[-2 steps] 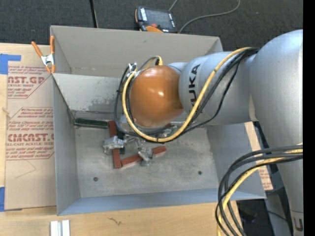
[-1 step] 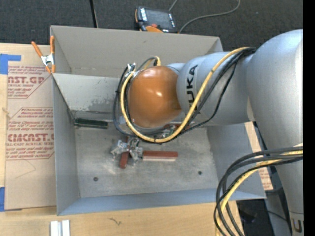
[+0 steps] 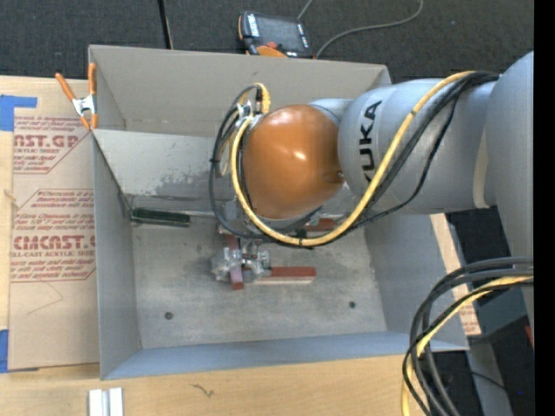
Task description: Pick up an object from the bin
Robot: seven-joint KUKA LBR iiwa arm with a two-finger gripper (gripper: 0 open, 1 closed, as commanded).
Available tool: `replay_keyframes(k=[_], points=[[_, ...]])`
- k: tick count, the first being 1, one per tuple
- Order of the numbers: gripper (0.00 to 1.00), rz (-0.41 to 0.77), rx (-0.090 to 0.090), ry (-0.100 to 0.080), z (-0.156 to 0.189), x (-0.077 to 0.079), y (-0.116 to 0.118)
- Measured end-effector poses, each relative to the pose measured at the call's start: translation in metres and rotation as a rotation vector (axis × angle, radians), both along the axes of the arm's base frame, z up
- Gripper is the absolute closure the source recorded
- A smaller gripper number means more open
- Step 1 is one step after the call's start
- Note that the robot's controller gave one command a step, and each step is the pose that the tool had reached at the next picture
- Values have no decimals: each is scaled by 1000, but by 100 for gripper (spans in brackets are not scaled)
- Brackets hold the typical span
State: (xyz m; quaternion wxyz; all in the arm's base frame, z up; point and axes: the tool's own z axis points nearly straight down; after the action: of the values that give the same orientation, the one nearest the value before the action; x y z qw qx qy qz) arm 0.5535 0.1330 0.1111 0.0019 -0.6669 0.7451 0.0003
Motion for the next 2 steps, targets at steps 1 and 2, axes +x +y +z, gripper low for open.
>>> replay_keyframes(k=[1,2], points=[[100,97,0,2,9,-2,1],[100,76,1,-3,53,6,4]])
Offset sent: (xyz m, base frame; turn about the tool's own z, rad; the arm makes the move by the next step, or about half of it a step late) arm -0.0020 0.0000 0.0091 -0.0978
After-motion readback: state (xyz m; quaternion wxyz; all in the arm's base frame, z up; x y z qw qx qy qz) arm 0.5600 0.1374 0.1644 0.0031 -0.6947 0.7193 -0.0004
